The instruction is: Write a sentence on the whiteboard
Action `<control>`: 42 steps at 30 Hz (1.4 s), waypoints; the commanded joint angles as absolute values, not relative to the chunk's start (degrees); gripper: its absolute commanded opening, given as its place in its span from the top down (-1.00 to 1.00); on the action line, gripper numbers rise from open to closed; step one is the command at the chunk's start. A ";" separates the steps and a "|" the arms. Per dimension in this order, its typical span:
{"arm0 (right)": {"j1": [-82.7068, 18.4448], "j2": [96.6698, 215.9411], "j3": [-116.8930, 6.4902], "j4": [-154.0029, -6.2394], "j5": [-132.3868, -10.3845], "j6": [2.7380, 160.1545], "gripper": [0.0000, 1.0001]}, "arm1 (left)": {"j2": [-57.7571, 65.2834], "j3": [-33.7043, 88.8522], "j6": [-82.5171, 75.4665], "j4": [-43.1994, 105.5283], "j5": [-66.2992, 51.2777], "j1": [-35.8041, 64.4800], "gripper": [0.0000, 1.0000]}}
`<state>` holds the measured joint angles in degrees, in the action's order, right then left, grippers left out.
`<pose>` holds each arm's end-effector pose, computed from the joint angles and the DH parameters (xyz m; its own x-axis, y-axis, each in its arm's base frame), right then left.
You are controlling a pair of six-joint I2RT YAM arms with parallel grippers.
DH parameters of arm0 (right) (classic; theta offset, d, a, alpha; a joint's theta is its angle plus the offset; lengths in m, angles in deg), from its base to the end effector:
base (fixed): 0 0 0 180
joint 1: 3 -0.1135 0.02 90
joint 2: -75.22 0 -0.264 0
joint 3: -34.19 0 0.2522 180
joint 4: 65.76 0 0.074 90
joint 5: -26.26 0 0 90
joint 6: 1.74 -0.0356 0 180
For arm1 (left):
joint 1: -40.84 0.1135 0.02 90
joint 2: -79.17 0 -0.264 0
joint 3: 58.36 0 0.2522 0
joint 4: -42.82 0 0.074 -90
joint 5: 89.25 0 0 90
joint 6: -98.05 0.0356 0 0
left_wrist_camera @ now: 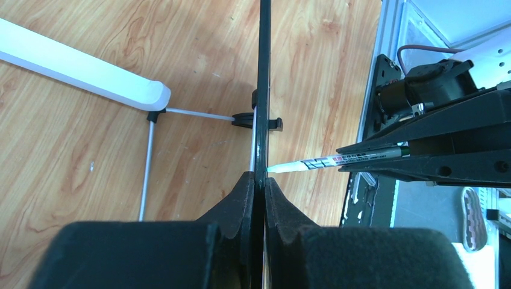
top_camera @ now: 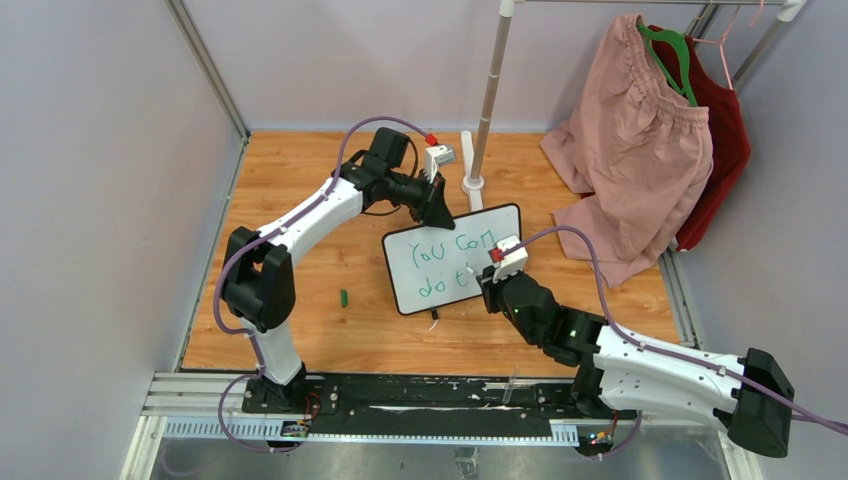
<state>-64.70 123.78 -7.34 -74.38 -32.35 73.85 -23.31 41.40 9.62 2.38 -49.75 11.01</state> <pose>0.1093 0.1639 0.2524 -0.2517 -0.0194 -0.9676 -0.4658 0.8788 0.1035 0.3329 -0.2225 0.2932 -0.5711 0.3476 -0.7436 0.8206 0.2624 -0.5076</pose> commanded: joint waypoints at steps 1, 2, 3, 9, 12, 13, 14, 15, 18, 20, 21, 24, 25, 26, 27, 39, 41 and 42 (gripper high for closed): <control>-63.74 123.70 -7.60 -77.03 -32.94 72.27 1.00 | -21.38 41.19 9.11 2.42 -49.96 10.34 1.00; -63.74 123.60 -7.42 -77.25 -33.24 72.22 1.00 | -21.36 41.19 9.11 2.41 -49.95 10.34 1.00; -63.76 123.47 -7.24 -77.43 -33.40 72.09 1.00 | -21.34 41.23 9.11 2.42 -49.96 10.34 1.00; -63.77 123.39 -6.56 -79.25 -34.99 70.75 1.00 | -21.36 41.28 9.03 2.38 -49.96 10.34 1.00; -63.82 123.69 -6.46 -80.79 -35.51 69.97 1.00 | -21.44 41.30 9.02 2.46 -49.96 10.34 1.00; -63.81 123.80 -6.34 -81.04 -35.53 69.83 1.00 | -21.46 41.35 9.02 2.39 -49.96 10.34 1.00; -63.87 123.89 -6.25 -81.09 -35.67 69.66 1.00 | -21.47 41.36 9.02 2.39 -49.96 10.34 1.00; -63.83 124.00 -6.20 -81.11 -35.73 69.71 1.00 | -21.41 41.39 9.00 2.40 -49.96 10.34 1.00; -63.83 124.59 -6.35 -81.28 -36.18 69.45 1.00 | -21.40 41.41 9.02 2.41 -50.04 10.34 1.00; -63.87 125.00 -6.32 -81.63 -36.45 69.10 1.00 | -21.43 41.29 9.02 2.39 -49.92 10.34 1.00; -63.83 125.05 -6.25 -81.63 -36.49 68.99 1.00 | -21.46 41.29 9.02 2.42 -49.98 10.34 1.00; -63.82 125.19 -6.46 -81.44 -36.37 69.17 1.00 | -21.42 41.30 9.02 2.46 -50.02 10.34 1.00; -63.82 125.29 -6.63 -81.34 -36.28 69.36 1.00 | -21.46 41.28 9.02 2.46 -50.00 10.34 1.00; -63.87 125.25 -6.75 -81.29 -36.12 69.55 1.00 | -21.51 41.27 9.01 2.47 -50.00 10.34 1.00; -63.81 125.34 -7.11 -81.16 -35.93 69.72 1.00 | -21.55 41.27 9.02 2.50 -49.99 10.34 1.00; -63.62 126.59 -10.07 -80.00 -33.74 72.76 1.00 | -21.47 41.15 8.93 2.47 -50.10 10.20 1.00; -63.65 126.65 -10.23 -79.24 -33.60 72.98 1.00 | -21.45 41.01 8.93 2.51 -50.04 10.18 1.00; -63.58 126.67 -10.32 -78.49 -33.41 73.12 1.00 | -21.44 40.94 8.93 2.59 -50.05 10.16 1.00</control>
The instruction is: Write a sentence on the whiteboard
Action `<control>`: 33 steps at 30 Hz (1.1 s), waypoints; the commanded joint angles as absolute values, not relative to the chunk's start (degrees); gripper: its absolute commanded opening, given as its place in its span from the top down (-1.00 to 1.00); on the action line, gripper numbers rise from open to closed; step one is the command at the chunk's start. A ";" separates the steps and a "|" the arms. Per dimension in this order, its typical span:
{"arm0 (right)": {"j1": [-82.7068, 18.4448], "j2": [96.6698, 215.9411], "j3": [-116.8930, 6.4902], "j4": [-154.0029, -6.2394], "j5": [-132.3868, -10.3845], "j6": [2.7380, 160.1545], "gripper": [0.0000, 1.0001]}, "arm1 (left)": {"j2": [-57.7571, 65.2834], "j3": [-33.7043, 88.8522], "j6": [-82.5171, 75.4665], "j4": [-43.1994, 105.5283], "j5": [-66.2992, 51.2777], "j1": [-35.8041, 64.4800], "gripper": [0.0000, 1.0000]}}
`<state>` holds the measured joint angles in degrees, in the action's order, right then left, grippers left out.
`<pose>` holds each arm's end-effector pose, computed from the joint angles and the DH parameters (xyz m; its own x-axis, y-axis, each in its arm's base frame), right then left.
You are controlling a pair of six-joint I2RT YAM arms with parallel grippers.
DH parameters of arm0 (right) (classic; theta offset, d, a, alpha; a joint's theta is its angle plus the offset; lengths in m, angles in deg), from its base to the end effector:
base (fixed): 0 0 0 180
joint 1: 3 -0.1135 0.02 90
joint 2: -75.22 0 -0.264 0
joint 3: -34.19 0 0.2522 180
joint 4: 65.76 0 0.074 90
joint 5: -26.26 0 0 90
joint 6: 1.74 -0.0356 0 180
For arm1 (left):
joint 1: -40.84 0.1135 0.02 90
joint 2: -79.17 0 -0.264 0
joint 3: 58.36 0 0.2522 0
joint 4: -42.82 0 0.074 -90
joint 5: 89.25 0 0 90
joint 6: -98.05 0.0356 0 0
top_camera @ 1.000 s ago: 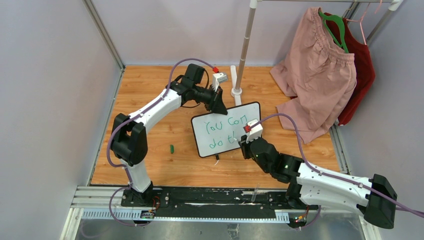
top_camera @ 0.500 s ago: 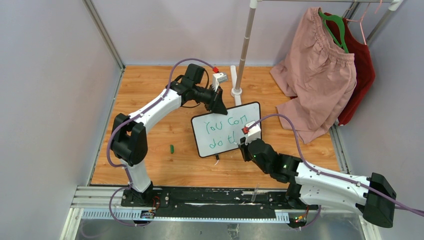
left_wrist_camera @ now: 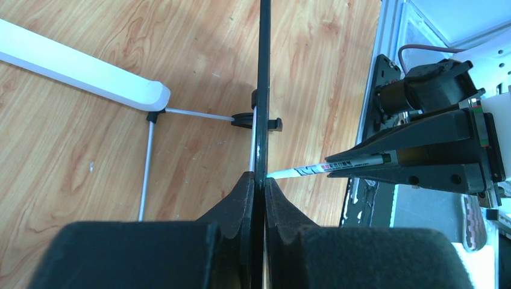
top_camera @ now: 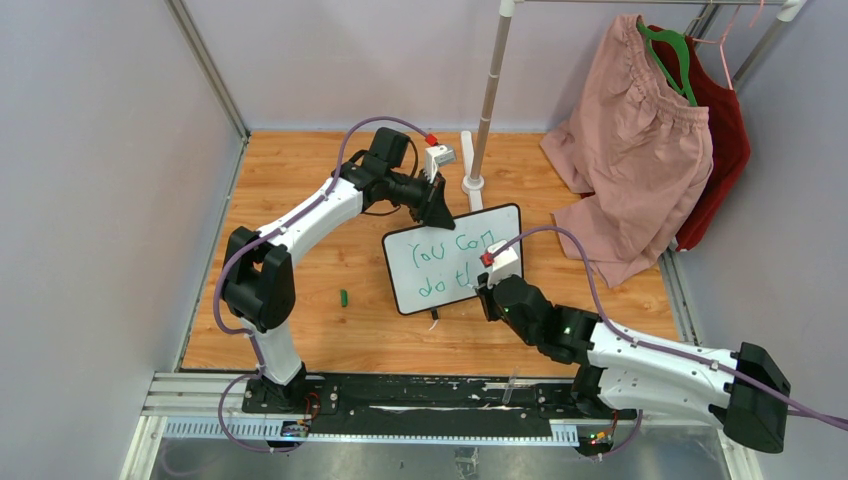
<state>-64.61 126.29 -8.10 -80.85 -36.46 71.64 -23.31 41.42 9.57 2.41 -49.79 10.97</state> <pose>0.1094 0.1682 0.2376 -0.3510 -0.1148 -0.9293 -0.5032 0.8601 0.0838 0.3327 -0.2228 0.2933 -0.5710 0.3474 -0.7438 0.8207 0.2613 -0.5081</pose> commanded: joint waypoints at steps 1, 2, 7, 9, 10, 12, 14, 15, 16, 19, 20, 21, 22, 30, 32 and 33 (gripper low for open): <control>-63.52 126.62 -10.45 -78.33 -33.34 73.24 1.00 | -21.40 40.93 8.93 2.60 -50.01 10.16 1.00; -63.56 126.54 -10.50 -78.30 -33.27 73.31 1.00 | -21.40 40.92 8.93 2.61 -49.99 10.16 1.00; -63.40 126.07 -10.85 -77.99 -32.77 74.06 1.00 | -21.42 40.97 8.93 2.62 -50.01 10.16 1.00; -63.41 125.90 -10.94 -77.88 -32.72 74.37 1.00 | -21.49 40.93 8.93 2.67 -50.05 10.16 1.00; -63.34 125.77 -11.01 -77.80 -32.72 74.46 1.00 | -21.44 40.86 8.93 2.66 -50.05 10.21 1.00; -63.30 125.64 -11.11 -77.70 -32.59 74.66 1.00 | -21.44 40.86 8.93 2.61 -49.95 10.16 1.00; -63.30 125.48 -11.21 -77.61 -32.48 74.78 1.00 | -21.45 40.84 8.93 2.68 -49.98 10.16 1.00; -63.30 125.42 -11.22 -77.52 -32.41 74.81 1.00 | -21.54 40.86 8.93 2.69 -49.92 10.16 1.00; -63.30 125.37 -11.23 -77.43 -32.37 74.96 1.00 | -21.53 40.87 8.93 2.63 -50.00 10.16 1.00; -63.21 125.45 -11.30 -77.33 -32.13 75.12 1.00 | -21.44 40.85 8.93 2.60 -50.04 10.16 1.00; -63.20 125.45 -11.23 -77.33 -32.09 75.16 1.00 | -21.46 40.88 8.93 2.58 -49.98 10.19 1.00; -63.21 125.42 -11.21 -77.33 -32.04 75.07 1.00 | -21.42 40.86 8.93 2.55 -49.99 10.17 1.00; -63.13 125.39 -11.21 -77.25 -31.90 75.03 1.00 | -21.46 40.82 8.93 2.64 -50.02 10.15 1.00; -62.86 124.87 -11.23 -76.89 -30.91 75.34 1.00 | -21.42 40.70 8.93 2.75 -49.98 10.10 1.00; -62.73 124.60 -11.08 -76.89 -30.67 75.51 1.00 | -21.40 40.68 8.93 2.67 -49.96 10.08 1.00; -62.69 124.54 -10.97 -76.89 -30.57 75.45 1.00 | -21.46 40.73 8.93 2.67 -49.92 10.08 1.00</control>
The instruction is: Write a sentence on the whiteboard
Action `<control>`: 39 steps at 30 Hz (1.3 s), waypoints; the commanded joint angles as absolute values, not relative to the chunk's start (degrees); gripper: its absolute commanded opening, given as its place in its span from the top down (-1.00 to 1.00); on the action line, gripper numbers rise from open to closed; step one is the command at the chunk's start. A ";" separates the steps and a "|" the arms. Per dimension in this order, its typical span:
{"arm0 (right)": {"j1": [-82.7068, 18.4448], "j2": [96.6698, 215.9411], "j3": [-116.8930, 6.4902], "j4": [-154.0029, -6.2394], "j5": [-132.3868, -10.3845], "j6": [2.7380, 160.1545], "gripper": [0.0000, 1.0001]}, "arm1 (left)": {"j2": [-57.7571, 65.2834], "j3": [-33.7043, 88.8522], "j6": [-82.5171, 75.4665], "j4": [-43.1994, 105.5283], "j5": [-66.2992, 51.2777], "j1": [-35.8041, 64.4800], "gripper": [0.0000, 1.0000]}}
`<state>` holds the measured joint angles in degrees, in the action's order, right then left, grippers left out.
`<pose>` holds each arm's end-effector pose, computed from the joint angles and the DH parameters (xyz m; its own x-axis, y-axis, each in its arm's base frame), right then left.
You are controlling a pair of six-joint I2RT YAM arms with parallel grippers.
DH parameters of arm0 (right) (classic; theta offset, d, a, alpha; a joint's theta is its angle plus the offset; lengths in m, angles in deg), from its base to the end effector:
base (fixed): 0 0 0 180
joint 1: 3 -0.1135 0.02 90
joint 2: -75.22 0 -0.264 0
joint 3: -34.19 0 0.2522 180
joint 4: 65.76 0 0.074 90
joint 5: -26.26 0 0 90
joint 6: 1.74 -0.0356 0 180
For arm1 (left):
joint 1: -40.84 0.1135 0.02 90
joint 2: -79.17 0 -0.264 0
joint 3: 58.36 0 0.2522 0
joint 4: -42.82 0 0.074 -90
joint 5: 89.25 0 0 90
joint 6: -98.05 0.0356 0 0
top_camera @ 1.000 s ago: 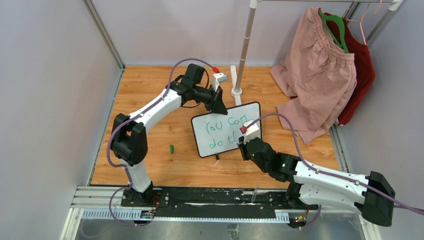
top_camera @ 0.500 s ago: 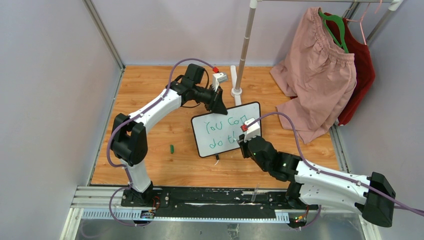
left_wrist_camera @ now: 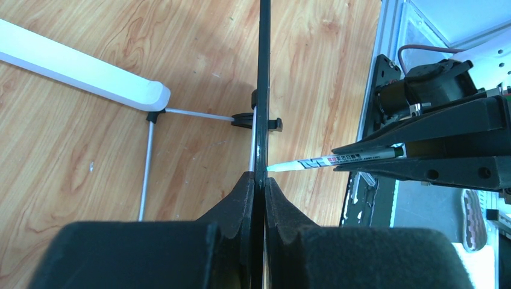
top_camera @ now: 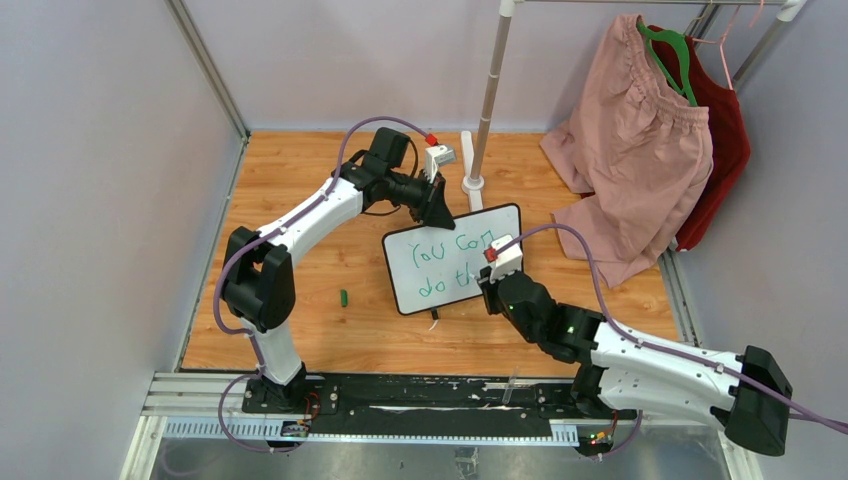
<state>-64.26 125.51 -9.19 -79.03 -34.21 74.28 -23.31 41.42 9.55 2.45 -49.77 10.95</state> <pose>0.1117 0.1671 0.2500 -0.2915 -0.0944 -0.9519 -0.4844 0.8727 0.0618 0.3327 -0.2229 0.2934 -0.5708 0.3473 -0.7441 0.8209 0.2612 -0.5078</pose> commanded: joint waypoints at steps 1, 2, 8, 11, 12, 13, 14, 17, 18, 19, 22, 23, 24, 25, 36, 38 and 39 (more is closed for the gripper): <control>-62.56 124.49 -10.87 -76.89 -30.53 75.44 1.00 | -21.40 40.71 8.93 2.68 -49.89 10.08 1.00; -62.55 124.41 -10.74 -76.89 -30.46 75.43 1.00 | -21.37 40.69 8.94 2.64 -49.95 10.08 1.00; -62.29 123.60 -9.94 -77.68 -29.76 74.95 1.00 | -21.29 40.71 8.93 2.69 -49.96 9.99 1.00; -62.24 123.17 -9.56 -78.10 -29.65 74.73 1.00 | -21.33 40.75 8.93 2.63 -49.91 10.01 1.00; -62.24 123.12 -9.46 -78.36 -29.64 74.58 1.00 | -21.32 40.75 8.93 2.63 -49.89 9.99 1.00; -62.23 122.96 -9.43 -78.57 -29.71 74.56 1.00 | -21.37 40.75 8.98 2.69 -49.95 9.99 1.00; -62.23 122.83 -9.29 -78.77 -29.79 74.53 1.00 | -21.32 40.70 8.94 2.63 -49.96 9.99 1.00; -62.21 122.56 -8.88 -79.19 -30.44 74.16 1.00 | -21.32 40.77 8.95 2.62 -49.92 9.99 1.00; -62.16 122.48 -8.74 -79.25 -30.71 74.11 1.00 | -21.36 40.75 8.94 2.67 -49.96 9.99 1.00; -62.18 122.45 -8.63 -79.30 -31.04 73.93 1.00 | -21.36 40.85 8.93 2.69 -49.95 9.99 1.00; -62.28 122.47 -8.37 -79.26 -31.94 73.76 1.00 | -21.41 40.92 8.93 2.60 -49.95 9.99 1.00; -62.29 122.46 -8.26 -79.31 -32.38 73.68 1.00 | -21.41 40.92 8.93 2.58 -49.96 9.99 1.00; -62.27 122.45 -8.16 -79.31 -32.76 73.54 1.00 | -21.42 40.92 8.93 2.56 -49.96 9.99 1.00; -62.25 122.47 -8.04 -79.27 -33.14 73.42 1.00 | -21.43 40.92 8.93 2.55 -49.96 9.99 1.00; -62.24 122.87 -7.32 -82.65 -34.96 72.26 1.00 | -21.53 41.02 8.89 2.58 -49.96 9.99 1.00; -62.24 123.03 -7.09 -82.73 -35.00 72.07 1.00 | -21.64 41.08 8.98 2.54 -49.96 9.99 1.00; -62.24 123.17 -7.05 -82.82 -35.08 72.02 1.00 | -21.61 41.02 8.98 2.60 -49.96 9.99 1.00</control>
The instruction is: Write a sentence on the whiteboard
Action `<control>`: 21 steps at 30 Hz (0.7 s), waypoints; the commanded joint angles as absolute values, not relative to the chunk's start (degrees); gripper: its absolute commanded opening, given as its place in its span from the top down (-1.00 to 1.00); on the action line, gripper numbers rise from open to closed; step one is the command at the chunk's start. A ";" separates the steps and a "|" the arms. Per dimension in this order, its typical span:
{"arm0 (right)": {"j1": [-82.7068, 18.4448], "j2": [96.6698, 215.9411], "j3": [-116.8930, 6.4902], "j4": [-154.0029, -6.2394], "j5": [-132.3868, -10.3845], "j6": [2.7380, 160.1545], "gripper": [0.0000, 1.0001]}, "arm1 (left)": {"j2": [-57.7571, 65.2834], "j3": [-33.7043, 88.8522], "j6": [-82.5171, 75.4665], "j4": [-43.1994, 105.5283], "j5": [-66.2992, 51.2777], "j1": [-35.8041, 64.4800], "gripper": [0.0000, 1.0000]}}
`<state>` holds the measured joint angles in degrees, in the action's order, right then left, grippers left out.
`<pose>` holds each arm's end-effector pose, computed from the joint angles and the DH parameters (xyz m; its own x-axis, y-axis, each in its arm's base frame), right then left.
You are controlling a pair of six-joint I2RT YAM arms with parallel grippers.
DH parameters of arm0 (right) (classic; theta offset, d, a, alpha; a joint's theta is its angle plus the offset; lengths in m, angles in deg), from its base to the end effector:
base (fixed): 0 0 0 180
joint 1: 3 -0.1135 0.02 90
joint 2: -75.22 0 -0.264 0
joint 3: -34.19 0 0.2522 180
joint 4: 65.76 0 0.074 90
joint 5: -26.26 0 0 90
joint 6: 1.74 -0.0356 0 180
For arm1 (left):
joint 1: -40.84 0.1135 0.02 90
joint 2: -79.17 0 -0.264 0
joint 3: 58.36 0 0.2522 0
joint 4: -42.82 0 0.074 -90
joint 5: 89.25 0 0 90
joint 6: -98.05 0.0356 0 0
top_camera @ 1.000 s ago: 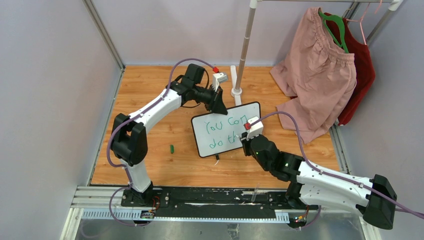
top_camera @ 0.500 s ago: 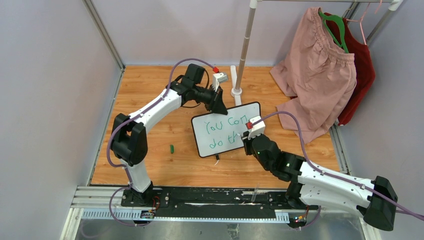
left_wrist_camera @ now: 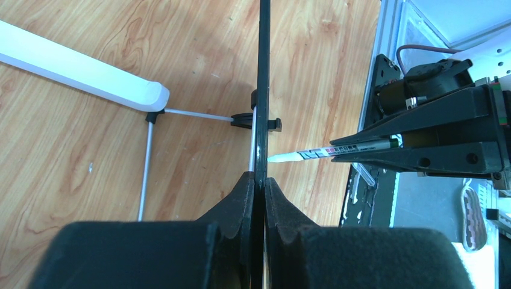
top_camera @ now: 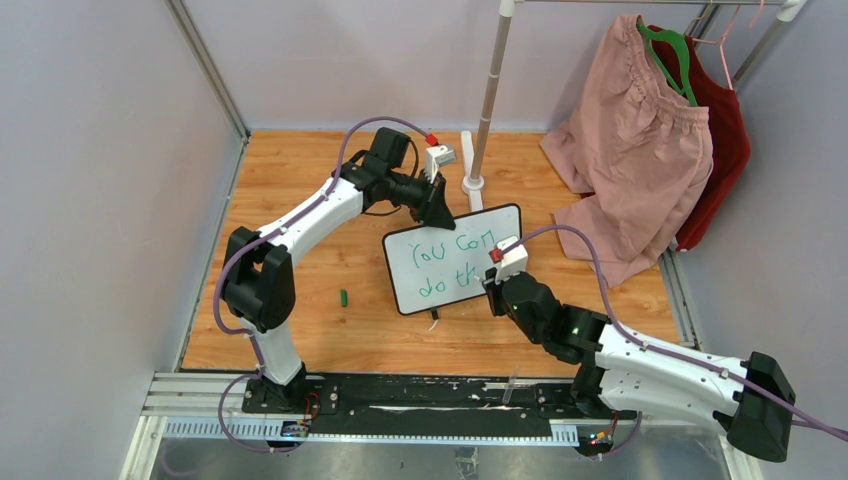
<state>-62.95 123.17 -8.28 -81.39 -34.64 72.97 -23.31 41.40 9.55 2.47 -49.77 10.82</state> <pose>0.1113 0.1578 0.2476 -0.3135 -0.0818 -0.9461 -0.4628 0.8831 0.0770 0.3322 -0.2237 0.2933 -0.5700 0.3486 -0.7441 0.8215 0.2594 -0.5078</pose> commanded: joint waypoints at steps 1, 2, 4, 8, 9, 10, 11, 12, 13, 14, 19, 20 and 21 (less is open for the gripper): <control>-62.24 123.24 -7.00 -82.90 -35.09 72.00 1.00 | -21.64 41.01 8.94 2.59 -49.96 9.99 1.00; -62.24 123.37 -7.00 -82.97 -35.08 71.92 1.00 | -21.56 41.01 8.93 2.55 -49.98 9.99 1.00; -62.24 123.60 -7.04 -83.09 -35.09 71.78 1.00 | -21.53 41.02 8.93 2.54 -49.96 9.99 1.00; -62.24 123.64 -7.01 -83.13 -34.91 71.78 1.00 | -21.40 41.02 8.93 2.47 -49.92 9.99 1.00; -62.24 123.68 -7.06 -83.13 -34.92 71.82 1.00 | -21.45 41.06 8.93 2.51 -49.97 9.99 1.00; -62.24 123.79 -7.00 -83.24 -34.87 71.78 1.00 | -21.45 41.04 8.93 2.59 -49.96 9.99 1.00; -62.24 123.82 -6.99 -83.31 -34.79 71.74 1.00 | -21.45 41.01 8.93 2.53 -49.96 9.99 1.00; -62.20 123.97 -6.97 -83.42 -34.82 71.75 1.00 | -21.42 41.05 8.96 2.60 -49.96 10.00 1.00; -62.24 123.97 -6.88 -83.44 -34.82 71.73 1.00 | -21.45 41.06 8.94 2.48 -49.96 9.99 1.00; -62.24 123.97 -6.83 -83.57 -34.76 71.66 1.00 | -21.46 41.09 8.93 2.57 -49.92 9.99 1.00; -62.20 123.58 -6.75 -84.82 -33.79 71.20 1.00 | -21.42 41.02 8.93 2.53 -49.96 9.99 1.00; -62.24 123.48 -6.71 -85.20 -33.37 71.12 1.00 | -21.42 41.06 8.93 2.55 -49.96 9.99 1.00; -62.24 123.33 -6.66 -85.35 -33.01 71.12 1.00 | -21.46 41.04 8.93 2.54 -49.96 9.99 1.00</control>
<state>-62.95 123.69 -7.88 -83.34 -35.19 72.16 -23.31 41.42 9.55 2.47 -49.75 10.80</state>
